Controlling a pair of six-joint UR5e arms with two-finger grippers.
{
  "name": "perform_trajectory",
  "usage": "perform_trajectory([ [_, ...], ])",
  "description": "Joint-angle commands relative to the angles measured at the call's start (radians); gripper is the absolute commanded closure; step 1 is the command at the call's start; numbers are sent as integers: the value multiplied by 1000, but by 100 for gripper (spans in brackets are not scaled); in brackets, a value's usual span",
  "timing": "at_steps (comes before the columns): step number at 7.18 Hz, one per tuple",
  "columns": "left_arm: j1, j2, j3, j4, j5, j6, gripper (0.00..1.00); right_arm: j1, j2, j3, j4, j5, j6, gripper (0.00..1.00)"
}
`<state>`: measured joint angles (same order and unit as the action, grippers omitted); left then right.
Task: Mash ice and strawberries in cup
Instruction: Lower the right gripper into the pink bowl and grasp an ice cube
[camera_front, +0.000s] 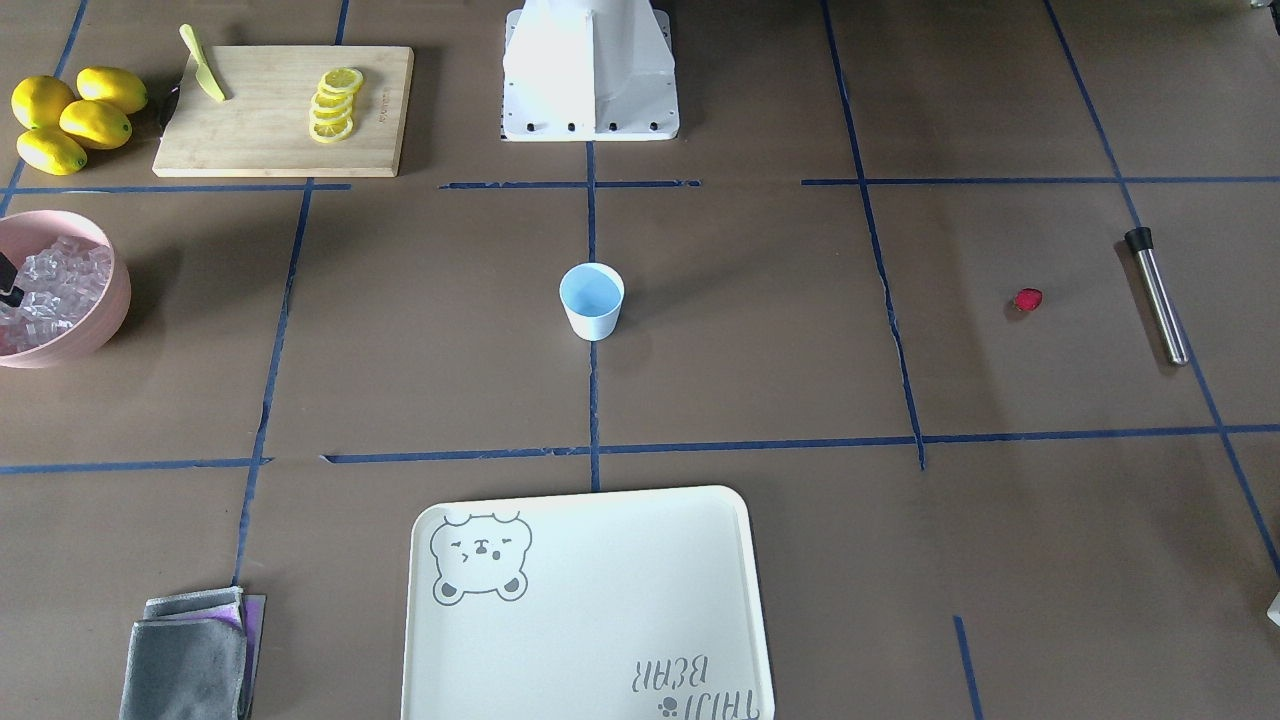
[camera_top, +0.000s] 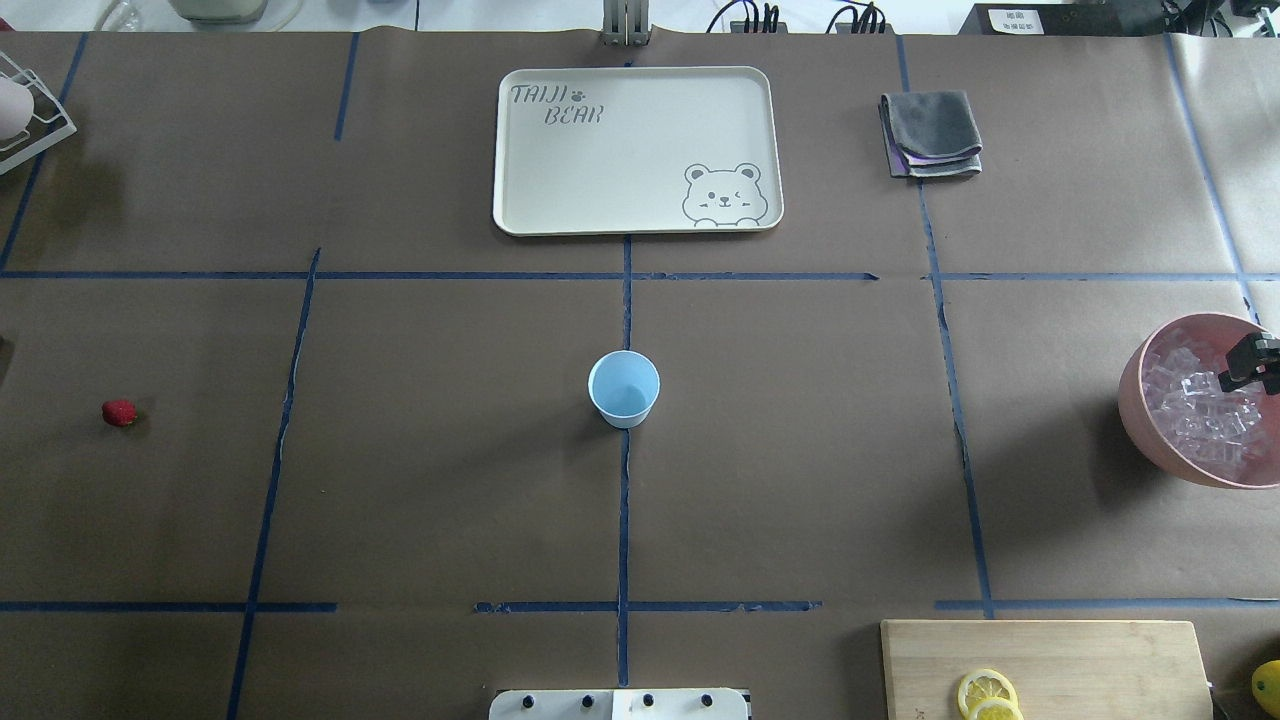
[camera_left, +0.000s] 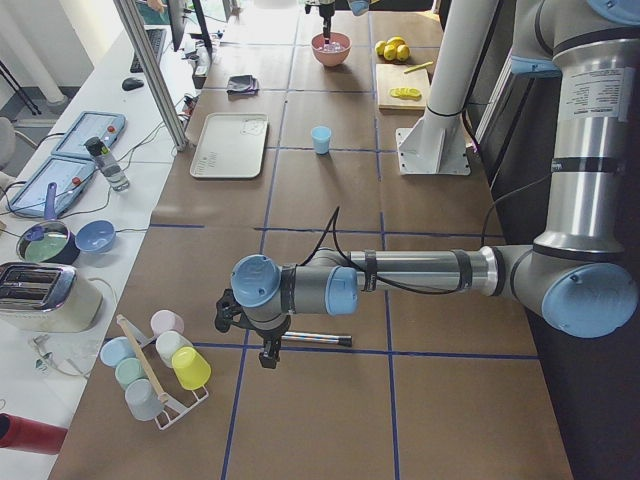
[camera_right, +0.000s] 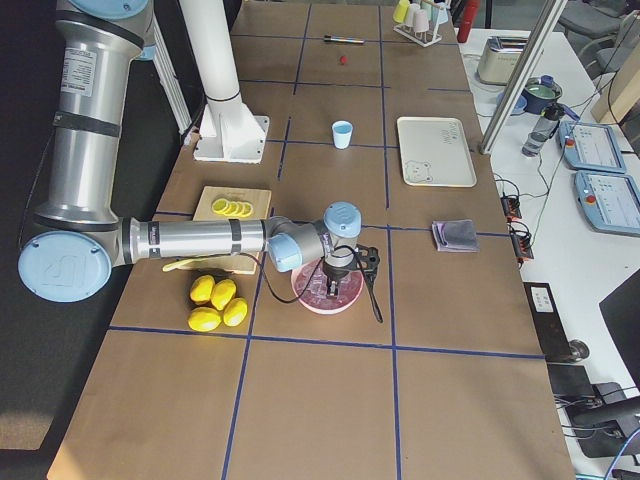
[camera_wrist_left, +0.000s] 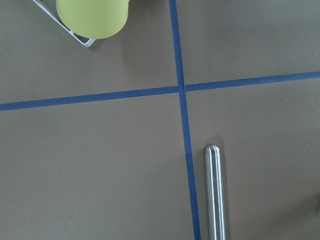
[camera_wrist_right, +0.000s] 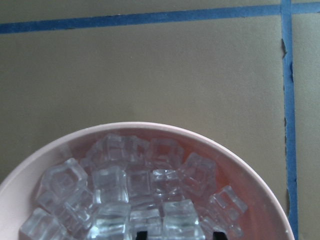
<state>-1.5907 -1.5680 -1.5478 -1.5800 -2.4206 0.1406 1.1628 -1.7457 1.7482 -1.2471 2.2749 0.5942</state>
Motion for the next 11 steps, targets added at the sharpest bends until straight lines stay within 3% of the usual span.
perform_trajectory([
  [1, 0, 0, -2, 0, 0, 1, 0, 0, 8, -4, 0, 0, -2, 46],
  [3, 0, 0, -2, 0, 0, -1, 0, 2, 6, -4, 0, 0, -4, 47],
  [4, 0, 0, -2, 0, 0, 1, 0, 2, 6, -4, 0, -2, -4, 56],
  [6, 0, 0, -2, 0, 0, 1, 0, 3, 8, -4, 0, -6, -7, 92],
  [7, 0, 0, -2, 0, 0, 1, 0, 3, 6, 2, 0, -37, -7, 99],
  [11, 0, 0, -3, 0, -2, 1, 0, 55, -34, 114, -18, -25, -11, 100],
])
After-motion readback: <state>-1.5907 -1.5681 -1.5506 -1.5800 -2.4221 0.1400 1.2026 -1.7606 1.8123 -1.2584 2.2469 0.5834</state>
